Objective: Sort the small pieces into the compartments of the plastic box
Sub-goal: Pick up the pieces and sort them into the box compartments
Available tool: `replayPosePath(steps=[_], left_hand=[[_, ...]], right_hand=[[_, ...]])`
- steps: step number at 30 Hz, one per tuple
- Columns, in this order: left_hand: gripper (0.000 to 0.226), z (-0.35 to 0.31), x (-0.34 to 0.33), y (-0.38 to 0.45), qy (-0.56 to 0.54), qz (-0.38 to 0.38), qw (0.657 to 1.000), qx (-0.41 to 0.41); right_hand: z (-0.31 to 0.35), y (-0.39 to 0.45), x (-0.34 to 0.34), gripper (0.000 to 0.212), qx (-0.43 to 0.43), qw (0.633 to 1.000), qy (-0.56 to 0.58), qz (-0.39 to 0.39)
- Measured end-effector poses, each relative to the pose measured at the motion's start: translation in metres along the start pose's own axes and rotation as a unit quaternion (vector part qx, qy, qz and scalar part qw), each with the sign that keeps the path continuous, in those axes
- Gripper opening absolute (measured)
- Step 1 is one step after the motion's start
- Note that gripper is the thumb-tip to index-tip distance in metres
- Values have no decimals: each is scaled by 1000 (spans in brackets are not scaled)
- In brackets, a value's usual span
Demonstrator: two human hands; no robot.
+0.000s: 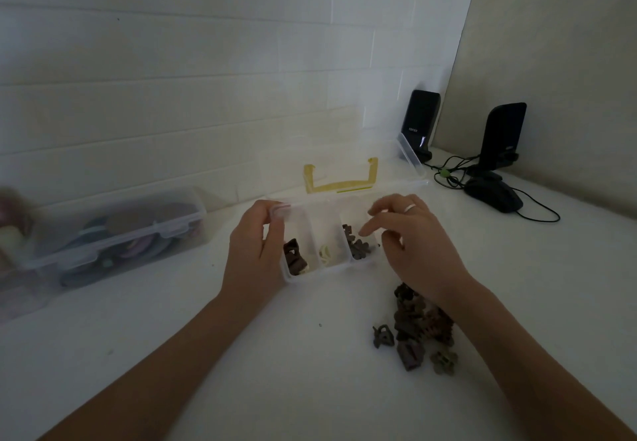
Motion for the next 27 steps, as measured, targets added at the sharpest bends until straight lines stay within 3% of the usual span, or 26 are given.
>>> replayPosePath(steps=[6,8,12,22,27], left_hand=[[23,6,2,1,1,-9,1000,11],[24,8,4,2,1,-14,1000,13],[24,11,5,2,-7,-17,1000,22],[20,17,4,2,-2,-19,999,40],[20,18,4,3,-8,-18,999,38]], right_hand=[[-16,5,27,35,-75,994,76,-7],[-26,8,30,35,-115,990,76,33],[-49,3,21,38,-153,966,-19,208],[-70,1,14,29,-172,955,-109,217],[-78,-11,2,29,-194,920,-80,330]])
Point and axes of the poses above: each hand's wrist, its own y-axis towards the middle knuckle, its own x-axis out of the back of the hand, z = x × y, the point moved 7 cm from there along y, towards the middle knuckle, and after that the axes turned 8 degrees about -x, right-handed, at the moved point
